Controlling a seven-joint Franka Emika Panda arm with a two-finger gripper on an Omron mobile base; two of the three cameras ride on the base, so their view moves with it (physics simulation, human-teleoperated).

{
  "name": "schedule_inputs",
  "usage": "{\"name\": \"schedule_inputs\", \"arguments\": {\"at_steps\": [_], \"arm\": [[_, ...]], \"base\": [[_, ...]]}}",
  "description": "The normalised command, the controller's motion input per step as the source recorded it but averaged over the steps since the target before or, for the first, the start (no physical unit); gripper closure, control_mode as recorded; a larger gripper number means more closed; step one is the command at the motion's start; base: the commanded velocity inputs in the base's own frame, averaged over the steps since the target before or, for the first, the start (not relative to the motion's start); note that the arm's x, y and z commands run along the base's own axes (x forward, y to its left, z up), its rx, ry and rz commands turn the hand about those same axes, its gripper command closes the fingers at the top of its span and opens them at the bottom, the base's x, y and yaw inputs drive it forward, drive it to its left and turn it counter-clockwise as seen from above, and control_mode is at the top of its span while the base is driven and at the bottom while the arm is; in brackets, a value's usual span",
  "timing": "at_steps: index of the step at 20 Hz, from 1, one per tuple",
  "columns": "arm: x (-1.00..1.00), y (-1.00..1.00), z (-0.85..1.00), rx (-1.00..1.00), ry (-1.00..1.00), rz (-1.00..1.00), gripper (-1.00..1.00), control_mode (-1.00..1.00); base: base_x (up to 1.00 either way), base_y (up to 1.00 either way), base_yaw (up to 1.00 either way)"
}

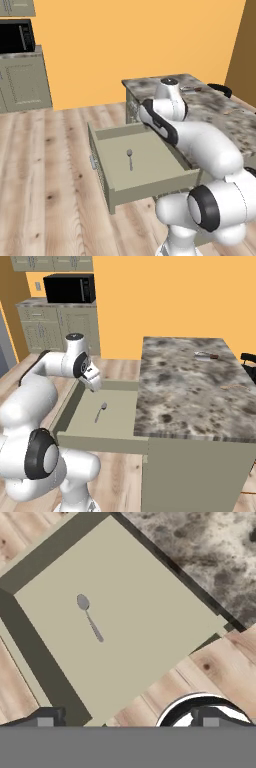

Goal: Pick up the metallic utensils from the counter and place them in the open drawer. Make sure not to pick up any wooden utensils.

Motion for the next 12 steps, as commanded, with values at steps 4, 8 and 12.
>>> {"name": "schedule_inputs", "arguments": {"at_steps": [4,8,12], "arm": [[-0.04,0.01,-0.16,-0.07,0.0,0.02,-1.0,-1.0],[-0.07,0.0,-0.23,-0.03,-0.06,0.06,-1.0,1.0],[0.0,0.0,0.0,0.0,0.0,0.0,-1.0,1.0]], "base": [[0.0,0.0,0.0],[-0.22,-0.17,0.16],[-0.39,-0.84,0.24]]}}
